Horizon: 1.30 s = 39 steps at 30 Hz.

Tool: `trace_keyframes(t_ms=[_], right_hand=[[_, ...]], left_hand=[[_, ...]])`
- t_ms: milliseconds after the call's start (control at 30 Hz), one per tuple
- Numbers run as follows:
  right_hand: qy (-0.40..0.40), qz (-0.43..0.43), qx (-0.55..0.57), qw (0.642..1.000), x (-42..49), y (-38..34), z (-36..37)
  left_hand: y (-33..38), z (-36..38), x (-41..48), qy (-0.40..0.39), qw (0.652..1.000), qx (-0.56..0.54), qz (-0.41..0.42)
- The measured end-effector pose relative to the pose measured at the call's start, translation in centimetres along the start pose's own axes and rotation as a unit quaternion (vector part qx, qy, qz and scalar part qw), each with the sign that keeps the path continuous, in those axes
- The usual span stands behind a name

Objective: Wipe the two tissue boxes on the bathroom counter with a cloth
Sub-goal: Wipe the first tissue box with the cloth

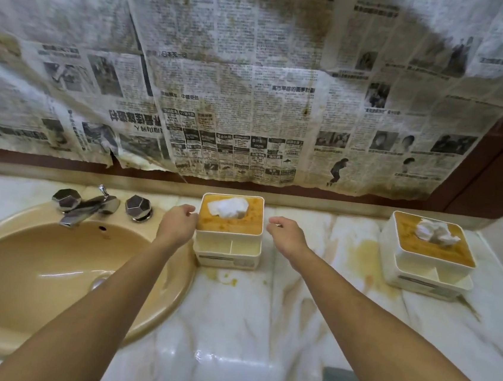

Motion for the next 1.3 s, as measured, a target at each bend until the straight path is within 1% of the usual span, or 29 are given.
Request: trace_keyframes(t_ms=[100,200,333,433,533,633,833,967,1100,1300], right_hand=[[0.011,0.005,0.015,1.000,0.2,-0.1,0.8],[0.030,0.020,0.041,0.999,0.5,-0.2,1.3],[0.039,0.044,0.060,0.996,0.5,-0.8,1.5],[0.049,0.067,0.055,0.995,0.6,-1.3,1.4],[0.056,0.098,0.085,0.990,0.4,-1.3,0.8],[0.050,0.110,0.111,0.986,-0.2,-0.9,0.0],[0.025,0.119,0.110,0.986,-2.4,1.5,-2.6],[0.033,0.128,0.121,0.984,-5.0,3.6,-5.1],[0.037,0.114,0.126,0.985,-8.5,5.5,-7.9],[0.034,0.102,0.147,0.983,-12.7,9.1,-10.7]], left_hand=[[0.0,0.2,0.0,-0.022,0.999,0.018,0.015],[-0.1,0.0,-0.2,-0.014,0.999,0.033,0.024],[-0.2,0.0,0.2,-0.011,0.999,-0.034,-0.009],[-0.4,0.3,0.0,-0.017,0.996,-0.083,-0.034],[-0.2,0.7,-1.0,-0.034,0.991,-0.126,-0.042],[-0.3,1.1,-1.7,-0.042,0.987,-0.148,-0.048],[0.4,2.5,-4.4,-0.052,0.986,-0.158,-0.033],[0.8,3.8,-7.0,-0.073,0.982,-0.169,-0.027],[1.5,5.6,-10.7,-0.103,0.973,-0.205,-0.025],[2.2,7.5,-14.8,-0.121,0.969,-0.216,-0.020]])
Point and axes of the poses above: each hand's wrist, its own x-axis towards the middle knuckle, its own z-axis out of the palm, y = z × x, the point moved 2 cm from there along x, towards the middle knuckle, and after that the axes turned 1 degree about x, right-handed, at the moved point
